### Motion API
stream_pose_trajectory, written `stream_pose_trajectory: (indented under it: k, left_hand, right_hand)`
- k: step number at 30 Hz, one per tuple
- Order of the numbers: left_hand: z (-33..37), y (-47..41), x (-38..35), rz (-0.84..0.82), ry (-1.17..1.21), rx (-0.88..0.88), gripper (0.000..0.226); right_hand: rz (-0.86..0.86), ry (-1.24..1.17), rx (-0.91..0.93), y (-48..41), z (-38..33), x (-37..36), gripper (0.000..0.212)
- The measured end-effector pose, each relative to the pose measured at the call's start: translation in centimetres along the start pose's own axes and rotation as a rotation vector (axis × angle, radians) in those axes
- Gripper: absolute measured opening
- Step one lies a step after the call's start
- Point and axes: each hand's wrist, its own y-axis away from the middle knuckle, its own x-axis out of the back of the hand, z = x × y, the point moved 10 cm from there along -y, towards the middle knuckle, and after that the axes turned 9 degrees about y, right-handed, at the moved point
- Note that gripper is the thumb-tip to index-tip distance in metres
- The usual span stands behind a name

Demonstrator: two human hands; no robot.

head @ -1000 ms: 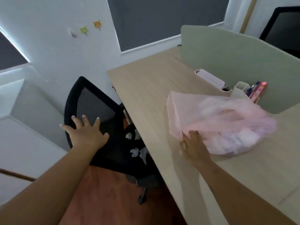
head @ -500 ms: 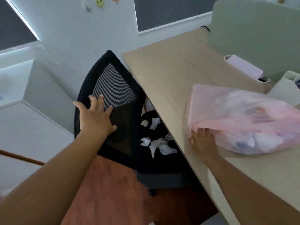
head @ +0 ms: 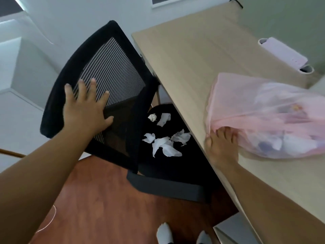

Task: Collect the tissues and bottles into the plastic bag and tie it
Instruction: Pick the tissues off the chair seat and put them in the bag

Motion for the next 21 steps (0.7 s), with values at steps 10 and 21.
stream_pose_trajectory:
  k: [10, 21]
  left_hand:
    - [24.2, 13.6, -15.5, -0.535, 0.707, -0.325, 0.109]
    - [22.0, 11.8, -19.9, -0.586, 0.703, -0.262, 0.102]
  right_hand:
    - [0.116, -0.006, 0.026, -0.4, -0.1, 0.2, 0.052]
    - [0.088, 0.019, 0.013, -3.5, -1.0, 0.2, 0.056]
